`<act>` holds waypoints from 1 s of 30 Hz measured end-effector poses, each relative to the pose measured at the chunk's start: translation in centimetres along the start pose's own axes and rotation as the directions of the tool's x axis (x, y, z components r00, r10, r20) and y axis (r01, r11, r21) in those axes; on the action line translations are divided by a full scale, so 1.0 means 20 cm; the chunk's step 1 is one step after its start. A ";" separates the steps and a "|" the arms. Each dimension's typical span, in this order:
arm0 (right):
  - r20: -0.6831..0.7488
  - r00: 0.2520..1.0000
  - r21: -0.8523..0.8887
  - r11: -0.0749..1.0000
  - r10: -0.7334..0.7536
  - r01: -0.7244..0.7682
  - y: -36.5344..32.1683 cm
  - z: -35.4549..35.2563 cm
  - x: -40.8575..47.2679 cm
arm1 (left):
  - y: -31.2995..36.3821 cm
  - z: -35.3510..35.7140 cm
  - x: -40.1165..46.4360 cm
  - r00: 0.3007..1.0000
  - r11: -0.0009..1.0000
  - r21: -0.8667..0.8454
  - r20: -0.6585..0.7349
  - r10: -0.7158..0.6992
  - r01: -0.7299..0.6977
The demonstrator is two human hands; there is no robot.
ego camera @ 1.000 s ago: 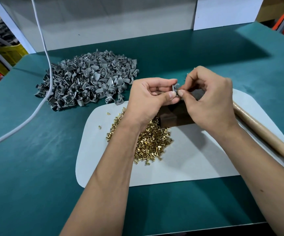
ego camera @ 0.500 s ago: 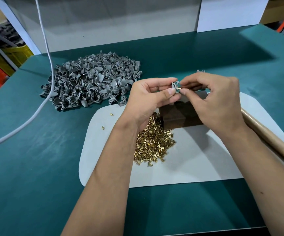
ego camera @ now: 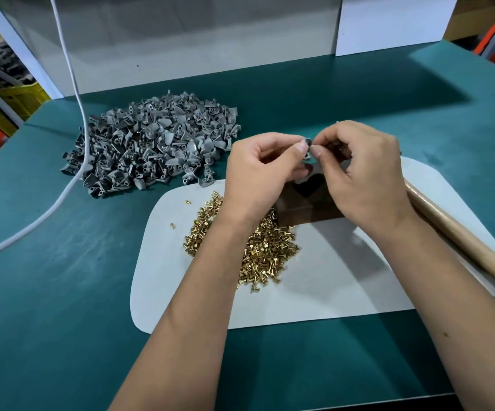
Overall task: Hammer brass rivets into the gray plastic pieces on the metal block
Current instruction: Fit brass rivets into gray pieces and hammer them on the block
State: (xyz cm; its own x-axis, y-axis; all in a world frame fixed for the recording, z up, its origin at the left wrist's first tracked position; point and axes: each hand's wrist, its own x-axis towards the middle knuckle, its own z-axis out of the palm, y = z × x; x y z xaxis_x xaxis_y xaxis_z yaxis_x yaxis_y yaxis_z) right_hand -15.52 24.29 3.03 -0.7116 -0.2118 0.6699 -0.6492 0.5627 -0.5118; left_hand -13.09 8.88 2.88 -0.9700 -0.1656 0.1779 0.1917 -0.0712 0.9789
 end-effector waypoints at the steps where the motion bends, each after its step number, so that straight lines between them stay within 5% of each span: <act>1: -0.003 1.000 0.000 1.000 0.006 -0.006 0.00 0.00 0.00 | -0.01 0.00 0.00 1.000 0.999 0.029 -0.005 0.014 -0.014; 30: -0.026 0.990 -0.030 0.990 0.139 -0.140 -0.02 0.02 -0.01 | -0.05 0.05 -0.01 0.988 0.983 0.183 -0.145 0.057 -0.030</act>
State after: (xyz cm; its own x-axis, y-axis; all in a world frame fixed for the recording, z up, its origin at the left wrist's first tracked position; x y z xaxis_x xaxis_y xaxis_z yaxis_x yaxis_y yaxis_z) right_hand -15.12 23.85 2.88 -0.7877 -0.1105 0.6060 -0.5351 0.6101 -0.5843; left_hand -13.19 10.04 2.06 -0.9257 -0.3099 0.2170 0.1899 0.1154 0.9750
